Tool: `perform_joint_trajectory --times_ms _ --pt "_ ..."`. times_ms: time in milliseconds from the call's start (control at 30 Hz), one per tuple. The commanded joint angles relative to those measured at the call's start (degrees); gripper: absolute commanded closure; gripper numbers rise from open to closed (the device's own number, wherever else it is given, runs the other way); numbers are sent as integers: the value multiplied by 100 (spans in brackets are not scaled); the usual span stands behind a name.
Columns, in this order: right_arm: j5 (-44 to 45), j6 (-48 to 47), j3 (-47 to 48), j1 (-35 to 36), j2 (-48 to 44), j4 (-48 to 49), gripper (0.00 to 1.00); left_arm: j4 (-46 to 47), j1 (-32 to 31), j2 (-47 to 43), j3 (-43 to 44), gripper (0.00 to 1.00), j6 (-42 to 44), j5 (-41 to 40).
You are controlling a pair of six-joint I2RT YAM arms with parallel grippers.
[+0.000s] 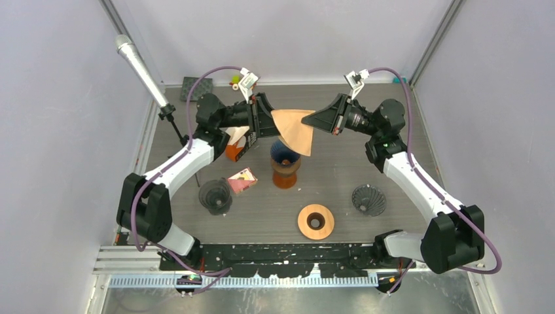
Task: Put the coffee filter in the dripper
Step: Pick up the coffee filter from the coffee filter holder.
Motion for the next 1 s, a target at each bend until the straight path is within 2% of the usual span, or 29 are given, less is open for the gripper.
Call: perform_joint_trajectory --times_ms 0,167,300,533,733,800,833,867,900,967 --pt "313 189 -146 -10 -7 707 99 571 -69 -50 -77 54 -170 -186" --pt "420 447 -299 -11 27 1221 100 577 -74 -104 -161 47 -108 -329" --pt "480 639 -385 -42 14 1545 99 570 -69 -95 -224 46 -76 -391" --pt "510 760 -440 -59 31 1695 100 536 -69 -40 -204 60 -34 -444" --pt "559 709 -469 -61 55 1676 99 520 -69 -27 -173 80 -42 -445" --pt "602 569 -426 -69 34 1506 92 371 -69 -68 -156 90 3 -443" --pt "639 388 -343 -81 4 1143 83 79 -69 -106 -119 98 122 -445" --pt "663 113 -213 -114 -23 649 67 -368 -69 -170 -51 100 310 -476" --pt "694 -231 -60 -148 -76 67 60 -1003 -67 -249 29 100 637 -549" --pt "814 -975 295 -210 -150 -1373 54 -2269 -69 -475 189 100 1541 -949"
